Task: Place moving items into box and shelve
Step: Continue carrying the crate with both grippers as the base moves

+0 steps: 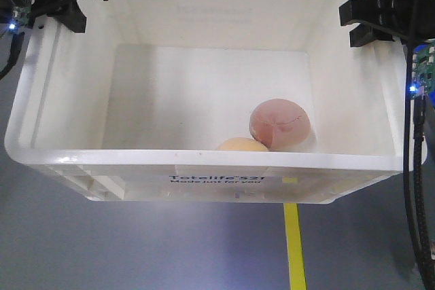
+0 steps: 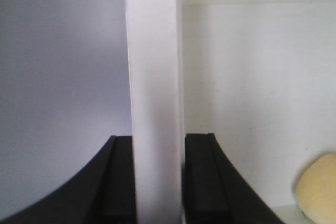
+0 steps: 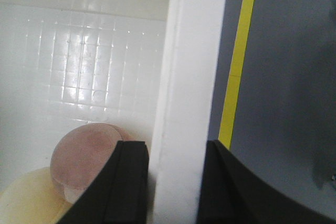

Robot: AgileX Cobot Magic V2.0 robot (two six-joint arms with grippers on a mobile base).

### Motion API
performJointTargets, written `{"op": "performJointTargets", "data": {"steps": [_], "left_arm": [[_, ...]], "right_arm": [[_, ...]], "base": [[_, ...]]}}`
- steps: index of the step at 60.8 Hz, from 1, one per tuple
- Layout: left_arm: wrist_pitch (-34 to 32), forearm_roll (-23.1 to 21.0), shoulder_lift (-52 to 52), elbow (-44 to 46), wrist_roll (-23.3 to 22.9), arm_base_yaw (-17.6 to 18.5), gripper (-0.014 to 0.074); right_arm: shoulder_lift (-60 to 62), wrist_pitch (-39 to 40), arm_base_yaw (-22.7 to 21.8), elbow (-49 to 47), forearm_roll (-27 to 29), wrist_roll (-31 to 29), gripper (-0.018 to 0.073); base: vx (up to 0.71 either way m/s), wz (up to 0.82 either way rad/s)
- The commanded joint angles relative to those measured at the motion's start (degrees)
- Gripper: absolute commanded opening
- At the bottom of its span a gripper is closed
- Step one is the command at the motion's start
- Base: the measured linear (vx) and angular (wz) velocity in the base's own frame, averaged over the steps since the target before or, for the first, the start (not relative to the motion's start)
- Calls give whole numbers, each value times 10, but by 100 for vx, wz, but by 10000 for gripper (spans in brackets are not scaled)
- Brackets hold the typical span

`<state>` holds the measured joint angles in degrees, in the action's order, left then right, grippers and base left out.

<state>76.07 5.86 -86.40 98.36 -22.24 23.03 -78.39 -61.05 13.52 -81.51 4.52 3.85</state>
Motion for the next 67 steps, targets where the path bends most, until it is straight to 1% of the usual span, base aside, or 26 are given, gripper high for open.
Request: {"op": "performJointTargets", "data": {"steps": [1, 67], "left_arm": [[-44, -46, 28, 24, -1, 7, -3], [-44, -45, 29, 24, -1, 7, -3]], "right_arm": [[24, 76, 6, -27, 55, -4, -6], [24, 76, 6, -27, 59, -4, -6]], "base": [[61, -2], [62, -5]]}}
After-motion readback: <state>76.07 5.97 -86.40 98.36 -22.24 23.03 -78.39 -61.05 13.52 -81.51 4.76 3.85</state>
